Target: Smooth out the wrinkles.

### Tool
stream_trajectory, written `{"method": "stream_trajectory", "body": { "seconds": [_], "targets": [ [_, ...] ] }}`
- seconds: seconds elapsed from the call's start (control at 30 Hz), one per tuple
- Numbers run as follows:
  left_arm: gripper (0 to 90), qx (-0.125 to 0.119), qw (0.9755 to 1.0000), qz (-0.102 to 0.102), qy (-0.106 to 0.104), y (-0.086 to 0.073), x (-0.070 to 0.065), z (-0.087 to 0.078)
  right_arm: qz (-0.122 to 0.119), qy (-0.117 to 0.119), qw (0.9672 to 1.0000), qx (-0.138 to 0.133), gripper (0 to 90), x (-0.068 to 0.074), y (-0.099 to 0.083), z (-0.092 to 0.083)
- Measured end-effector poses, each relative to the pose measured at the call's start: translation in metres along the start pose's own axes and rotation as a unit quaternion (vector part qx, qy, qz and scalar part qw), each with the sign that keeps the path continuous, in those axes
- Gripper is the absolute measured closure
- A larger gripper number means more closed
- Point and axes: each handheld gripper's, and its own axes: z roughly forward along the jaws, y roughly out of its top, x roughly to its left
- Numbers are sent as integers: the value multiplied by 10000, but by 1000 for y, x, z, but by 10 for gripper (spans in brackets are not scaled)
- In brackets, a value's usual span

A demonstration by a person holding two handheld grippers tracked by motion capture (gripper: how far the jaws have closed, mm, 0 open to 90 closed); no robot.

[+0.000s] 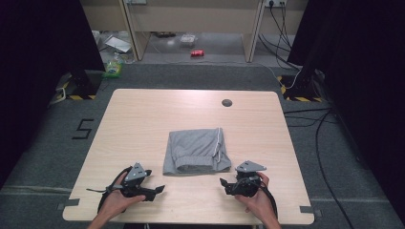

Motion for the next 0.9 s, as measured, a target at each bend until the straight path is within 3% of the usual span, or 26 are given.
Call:
{"method": "stream_trajectory", "body": {
  "seconds": [0.37,0.43,0.9],
  "targets": [
    [148,202,9992,228,255,-8,-8,-3,-113,-137,9995,277,192,8,-12,5],
    [145,206,9992,217,267,-7,-7,-2,-341,-218,9985,377,143,11,-15,8],
    [140,198,9992,200,271,-7,-7,-1,-441,-139,9987,236,114,11,-17,12]
  ]
}}
